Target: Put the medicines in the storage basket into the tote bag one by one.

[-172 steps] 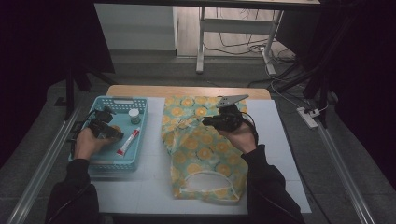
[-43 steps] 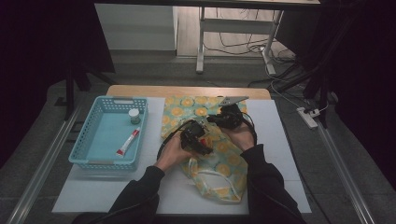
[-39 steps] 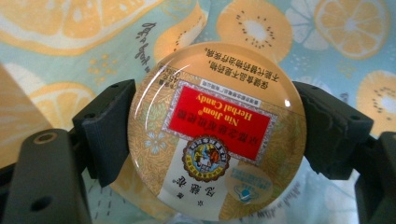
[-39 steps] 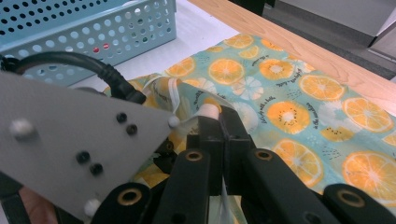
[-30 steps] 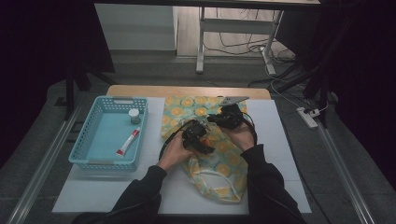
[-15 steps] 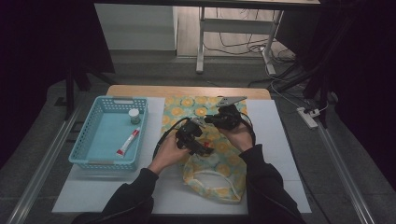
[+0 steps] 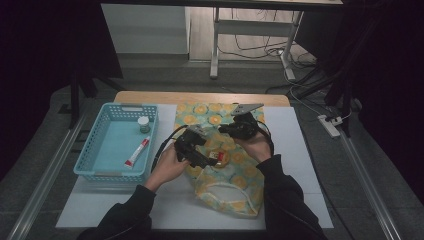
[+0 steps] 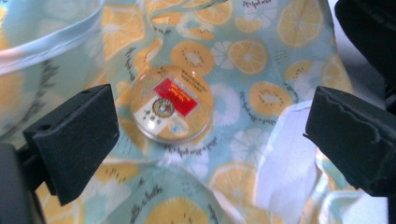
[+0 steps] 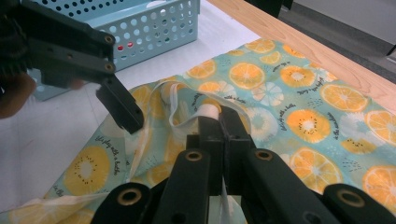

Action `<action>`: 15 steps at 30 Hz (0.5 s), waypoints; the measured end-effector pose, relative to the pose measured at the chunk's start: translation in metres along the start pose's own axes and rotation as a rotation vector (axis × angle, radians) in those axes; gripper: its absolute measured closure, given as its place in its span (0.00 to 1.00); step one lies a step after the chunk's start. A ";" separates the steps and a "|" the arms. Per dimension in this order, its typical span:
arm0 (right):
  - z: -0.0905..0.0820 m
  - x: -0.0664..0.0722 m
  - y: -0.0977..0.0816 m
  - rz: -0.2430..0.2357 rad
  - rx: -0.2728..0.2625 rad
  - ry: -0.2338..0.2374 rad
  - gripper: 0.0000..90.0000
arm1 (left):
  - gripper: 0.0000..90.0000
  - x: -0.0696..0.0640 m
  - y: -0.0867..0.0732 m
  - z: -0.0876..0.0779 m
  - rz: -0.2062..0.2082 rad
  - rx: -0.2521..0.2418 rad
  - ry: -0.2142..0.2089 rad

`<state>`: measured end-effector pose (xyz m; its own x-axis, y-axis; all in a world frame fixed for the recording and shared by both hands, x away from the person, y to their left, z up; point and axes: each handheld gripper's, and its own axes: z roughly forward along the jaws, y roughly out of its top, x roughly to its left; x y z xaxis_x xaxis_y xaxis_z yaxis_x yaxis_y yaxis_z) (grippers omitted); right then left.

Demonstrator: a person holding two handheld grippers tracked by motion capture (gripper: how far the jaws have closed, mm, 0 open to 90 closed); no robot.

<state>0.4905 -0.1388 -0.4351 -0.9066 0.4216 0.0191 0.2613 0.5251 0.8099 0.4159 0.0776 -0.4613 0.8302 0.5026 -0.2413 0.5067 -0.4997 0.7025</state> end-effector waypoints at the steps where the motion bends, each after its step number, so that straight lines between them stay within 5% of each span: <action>1: 0.000 0.000 0.000 -0.001 0.000 0.000 1.00 | 0.03 0.001 -0.002 -0.003 0.000 -0.008 -0.001; 4: -0.001 0.000 0.001 0.002 0.000 0.001 1.00 | 0.03 0.004 -0.007 -0.014 -0.009 -0.020 -0.010; 15: -0.001 0.001 0.001 0.002 -0.003 0.002 1.00 | 0.00 0.018 -0.028 -0.056 -0.053 -0.050 0.079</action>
<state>0.4893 -0.1390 -0.4335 -0.9067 0.4213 0.0214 0.2619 0.5225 0.8114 0.4036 0.1402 -0.4472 0.7806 0.5824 -0.2269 0.5356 -0.4359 0.7233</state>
